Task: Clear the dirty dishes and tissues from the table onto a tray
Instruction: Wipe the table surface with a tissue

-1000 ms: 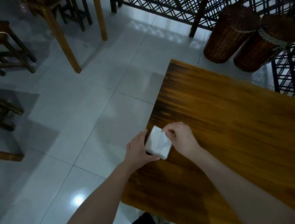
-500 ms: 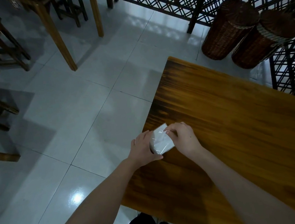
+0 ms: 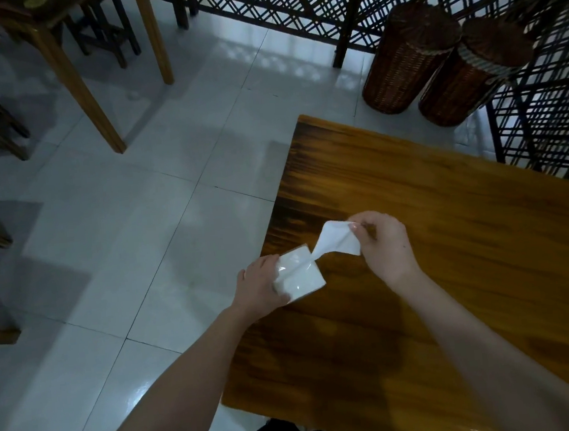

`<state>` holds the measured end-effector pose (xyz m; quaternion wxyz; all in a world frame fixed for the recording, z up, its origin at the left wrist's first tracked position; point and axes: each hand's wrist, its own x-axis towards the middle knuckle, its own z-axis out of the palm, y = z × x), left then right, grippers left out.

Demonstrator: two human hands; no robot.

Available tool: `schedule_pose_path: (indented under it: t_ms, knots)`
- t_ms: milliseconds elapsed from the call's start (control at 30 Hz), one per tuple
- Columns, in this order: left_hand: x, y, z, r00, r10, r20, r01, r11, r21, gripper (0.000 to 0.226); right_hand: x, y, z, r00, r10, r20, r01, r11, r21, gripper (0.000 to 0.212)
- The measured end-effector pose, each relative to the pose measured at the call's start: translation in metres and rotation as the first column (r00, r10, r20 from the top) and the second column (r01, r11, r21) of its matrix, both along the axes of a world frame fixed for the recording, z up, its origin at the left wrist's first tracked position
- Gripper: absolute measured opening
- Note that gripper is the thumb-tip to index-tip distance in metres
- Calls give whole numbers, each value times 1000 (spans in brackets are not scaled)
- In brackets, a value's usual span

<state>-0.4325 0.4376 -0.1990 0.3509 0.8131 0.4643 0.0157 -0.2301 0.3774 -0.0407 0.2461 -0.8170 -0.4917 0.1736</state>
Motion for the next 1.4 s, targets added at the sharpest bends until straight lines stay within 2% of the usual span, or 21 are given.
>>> schedule_pose_path:
  t_ms: [67, 200, 367, 533, 667, 800, 967, 1133, 1400]
  knots:
    - [0, 1, 2, 1000, -4, -23, 4, 1000, -12, 93, 11, -4, 9, 998, -61, 1, 61, 998, 34, 21]
    - [2, -2, 12, 999, -18, -44, 19, 1000, 9, 107, 31, -21, 15, 989, -144, 28, 144, 989, -29, 23]
    - [16, -7, 33, 995, -67, -71, 74, 991, 111, 103, 55, -49, 11, 969, -243, 31, 244, 969, -43, 24]
    - [40, -29, 48, 997, -76, 6, 75, 993, 89, 100, 90, -96, 1, 930, -366, 46, 367, 930, -27, 21]
    - [70, -64, 55, 997, -80, -19, 80, 996, 36, 96, 122, -146, -10, 918, -390, 70, 395, 913, -97, 16]
    - [105, -102, 59, 986, -137, -96, 143, 988, 54, 97, 155, -199, -23, 913, -400, 75, 407, 904, -132, 16]
    - [140, -141, 60, 969, -214, -124, 217, 976, 18, 97, 187, -257, -43, 890, -451, 61, 455, 876, -162, 20]
    - [167, -178, 57, 954, -250, -167, 261, 964, 45, 98, 215, -312, -61, 871, -489, 41, 484, 842, -237, 20]
    - [221, -236, 65, 924, -348, -158, 360, 931, 54, 93, 256, -383, -65, 829, -557, 51, 551, 798, -245, 19]
